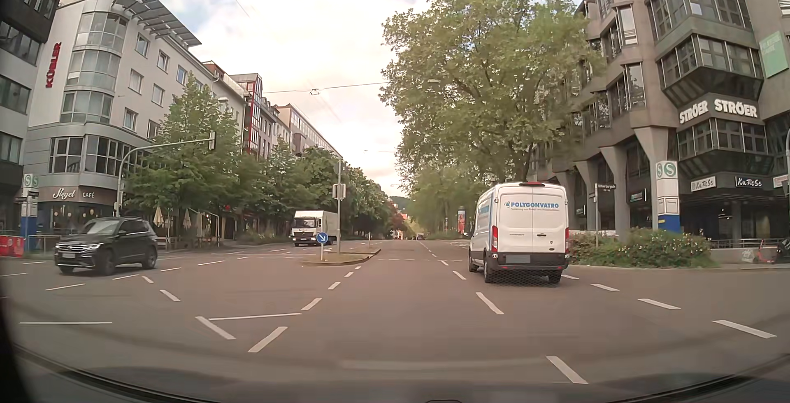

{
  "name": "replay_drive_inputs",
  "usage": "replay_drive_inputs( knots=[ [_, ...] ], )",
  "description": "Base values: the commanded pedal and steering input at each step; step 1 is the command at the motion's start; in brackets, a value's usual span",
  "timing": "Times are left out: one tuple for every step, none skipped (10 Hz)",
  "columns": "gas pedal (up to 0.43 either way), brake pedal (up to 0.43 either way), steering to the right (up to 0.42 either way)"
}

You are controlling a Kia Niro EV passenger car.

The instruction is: Follow the waypoints while adhering to traffic rules and regulations

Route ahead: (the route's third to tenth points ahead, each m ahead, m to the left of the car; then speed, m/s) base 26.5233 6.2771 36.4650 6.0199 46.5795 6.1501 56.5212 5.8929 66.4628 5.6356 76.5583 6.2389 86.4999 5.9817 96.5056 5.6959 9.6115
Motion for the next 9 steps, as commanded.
replay_drive_inputs(
  knots=[
    [0.130, 0.000, 0.000],
    [0.130, 0.000, -0.001],
    [0.130, 0.000, -0.001],
    [0.130, 0.000, 0.000],
    [0.130, 0.000, 0.000],
    [0.130, 0.000, 0.000],
    [0.138, 0.000, -0.001],
    [0.138, 0.000, 0.000],
    [0.138, 0.000, -0.001]
  ],
)
